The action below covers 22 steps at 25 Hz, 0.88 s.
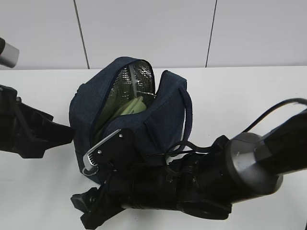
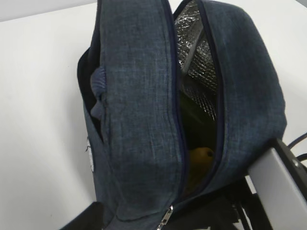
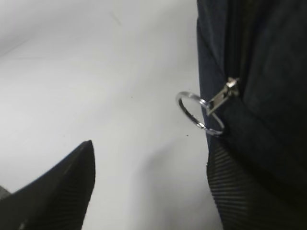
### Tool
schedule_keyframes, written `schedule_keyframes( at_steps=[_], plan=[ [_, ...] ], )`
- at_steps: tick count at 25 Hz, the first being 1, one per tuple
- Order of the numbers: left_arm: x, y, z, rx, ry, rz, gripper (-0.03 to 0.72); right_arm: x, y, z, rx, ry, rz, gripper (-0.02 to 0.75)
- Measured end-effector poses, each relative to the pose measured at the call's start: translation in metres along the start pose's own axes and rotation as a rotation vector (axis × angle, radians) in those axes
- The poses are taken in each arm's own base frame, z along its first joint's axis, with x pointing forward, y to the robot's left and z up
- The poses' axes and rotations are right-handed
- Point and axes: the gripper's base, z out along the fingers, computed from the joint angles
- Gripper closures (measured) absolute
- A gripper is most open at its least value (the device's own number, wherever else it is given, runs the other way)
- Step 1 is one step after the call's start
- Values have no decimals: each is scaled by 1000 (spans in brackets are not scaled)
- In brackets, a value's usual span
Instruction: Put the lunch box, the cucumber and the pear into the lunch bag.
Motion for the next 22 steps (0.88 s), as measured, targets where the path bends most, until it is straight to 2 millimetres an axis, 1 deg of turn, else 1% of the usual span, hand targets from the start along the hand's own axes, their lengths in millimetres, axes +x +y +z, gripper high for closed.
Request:
schedule_keyframes(
  at_steps=[5,8,16,22],
  plan=[
    [0,0,0,0,0,0,285,-2,-1,0,15,-22,26,167],
    [0,0,0,0,0,0,285,-2,-2,-2,37,1,-3,167],
    [0,0,0,0,0,0,285,-12,-2,-8,49,-12,-20,167],
    [0,0,0,-2,-2,0,285,-10,-1,-5,36,-34,-25,167]
  ],
)
